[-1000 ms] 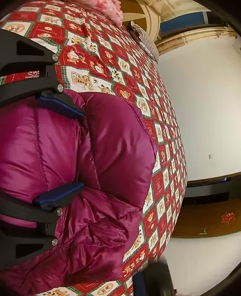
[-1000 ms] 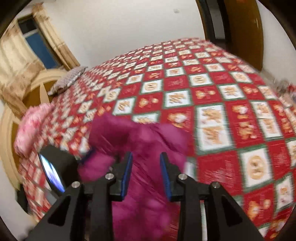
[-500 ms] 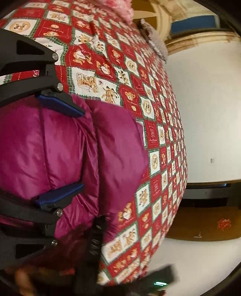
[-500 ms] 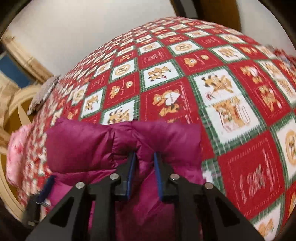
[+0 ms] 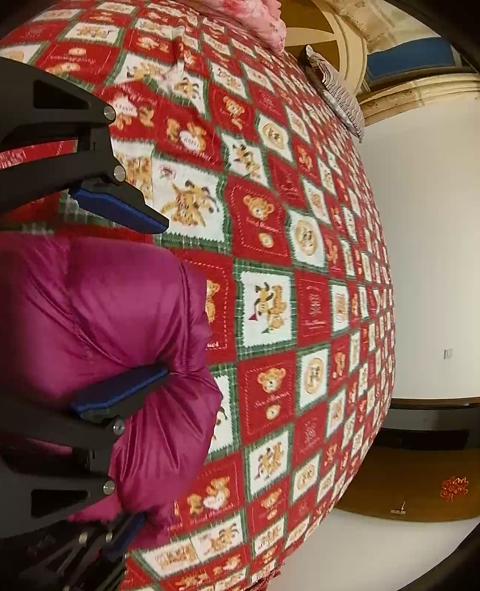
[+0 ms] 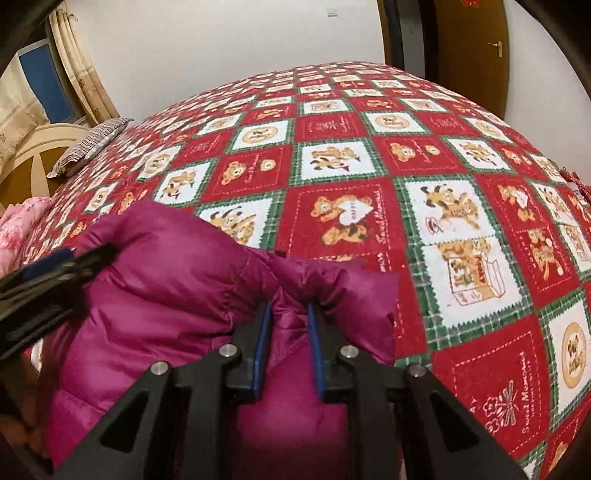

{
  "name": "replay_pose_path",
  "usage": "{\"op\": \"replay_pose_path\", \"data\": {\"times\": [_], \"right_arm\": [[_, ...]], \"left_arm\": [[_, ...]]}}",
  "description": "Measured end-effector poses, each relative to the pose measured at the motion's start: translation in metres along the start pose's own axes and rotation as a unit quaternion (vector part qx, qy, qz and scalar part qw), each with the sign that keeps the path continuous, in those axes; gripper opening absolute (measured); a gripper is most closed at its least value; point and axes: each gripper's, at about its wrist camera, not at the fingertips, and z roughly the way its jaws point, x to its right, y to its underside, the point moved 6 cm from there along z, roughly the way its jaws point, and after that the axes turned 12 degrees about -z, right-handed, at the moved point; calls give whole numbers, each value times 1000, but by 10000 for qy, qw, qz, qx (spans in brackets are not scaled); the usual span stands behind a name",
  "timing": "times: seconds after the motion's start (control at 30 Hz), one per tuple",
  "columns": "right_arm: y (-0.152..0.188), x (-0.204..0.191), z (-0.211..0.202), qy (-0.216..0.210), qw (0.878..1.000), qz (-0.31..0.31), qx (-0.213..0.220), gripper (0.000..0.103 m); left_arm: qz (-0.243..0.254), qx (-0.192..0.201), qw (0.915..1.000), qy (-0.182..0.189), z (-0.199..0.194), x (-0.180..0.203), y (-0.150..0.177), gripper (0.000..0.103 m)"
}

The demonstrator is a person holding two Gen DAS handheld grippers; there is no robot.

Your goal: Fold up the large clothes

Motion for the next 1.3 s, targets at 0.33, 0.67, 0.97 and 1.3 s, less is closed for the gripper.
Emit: {"op": "replay_pose_path", "data": {"times": [0.33, 0.67, 0.97, 1.3], "right_arm": [[-7, 1, 10, -87, 9998, 88, 150, 21], [-6, 0, 1, -279, 9993, -204, -110, 23], [22, -28, -93, -610, 9962, -535, 314, 26], [66, -55, -82, -677, 9957, -625, 94, 27]], "left_arm": [[-193, -177, 9996, -37, 28, -1, 4, 76], [-320, -386, 9977, 456, -8, -19, 0, 76], [29, 43, 9976, 688, -104, -51, 44, 76], [14, 55, 9996, 289, -88, -45, 77, 76]]}}
